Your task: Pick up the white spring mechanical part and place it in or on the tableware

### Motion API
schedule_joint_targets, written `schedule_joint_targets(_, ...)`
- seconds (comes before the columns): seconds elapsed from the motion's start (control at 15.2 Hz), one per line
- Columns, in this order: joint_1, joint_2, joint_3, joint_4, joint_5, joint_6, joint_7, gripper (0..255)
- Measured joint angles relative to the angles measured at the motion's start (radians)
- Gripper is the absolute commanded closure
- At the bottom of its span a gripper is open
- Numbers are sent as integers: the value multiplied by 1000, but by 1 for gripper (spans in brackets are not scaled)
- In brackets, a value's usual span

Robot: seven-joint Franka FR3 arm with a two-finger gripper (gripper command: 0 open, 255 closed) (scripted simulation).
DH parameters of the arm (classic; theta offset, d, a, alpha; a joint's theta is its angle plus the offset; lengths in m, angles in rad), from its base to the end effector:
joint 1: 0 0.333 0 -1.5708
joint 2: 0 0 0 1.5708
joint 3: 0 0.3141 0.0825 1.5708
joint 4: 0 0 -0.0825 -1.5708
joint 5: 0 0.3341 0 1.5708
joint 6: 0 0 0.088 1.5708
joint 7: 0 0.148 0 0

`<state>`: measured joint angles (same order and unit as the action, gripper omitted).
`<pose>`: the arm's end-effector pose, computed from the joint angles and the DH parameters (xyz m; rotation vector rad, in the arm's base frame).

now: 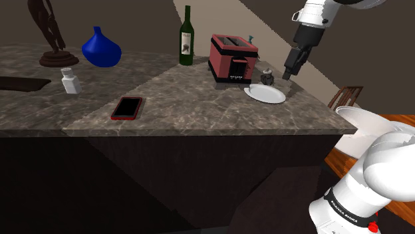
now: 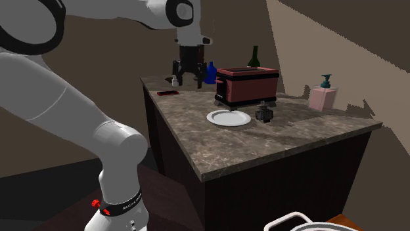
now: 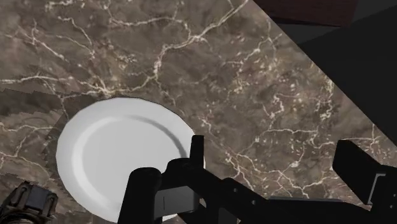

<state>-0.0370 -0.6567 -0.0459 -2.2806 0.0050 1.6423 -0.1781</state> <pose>0.3012 -0.0275 0.5502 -3.1067 -0.1620 -0.0340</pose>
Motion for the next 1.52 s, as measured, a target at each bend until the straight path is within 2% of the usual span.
schedule_joint_targets(0.33, -24, 129, -77, 77, -36, 49, -93, 0)
schedule_joint_targets(0.79, -50, 357, -176, 252, -45, 98, -226, 0)
schedule_joint_targets(1.19, -79, 569, -249, 443, -11, 109, -345, 0)
schedule_joint_targets(1.52, -123, 771, -294, 657, 48, 83, -444, 0)
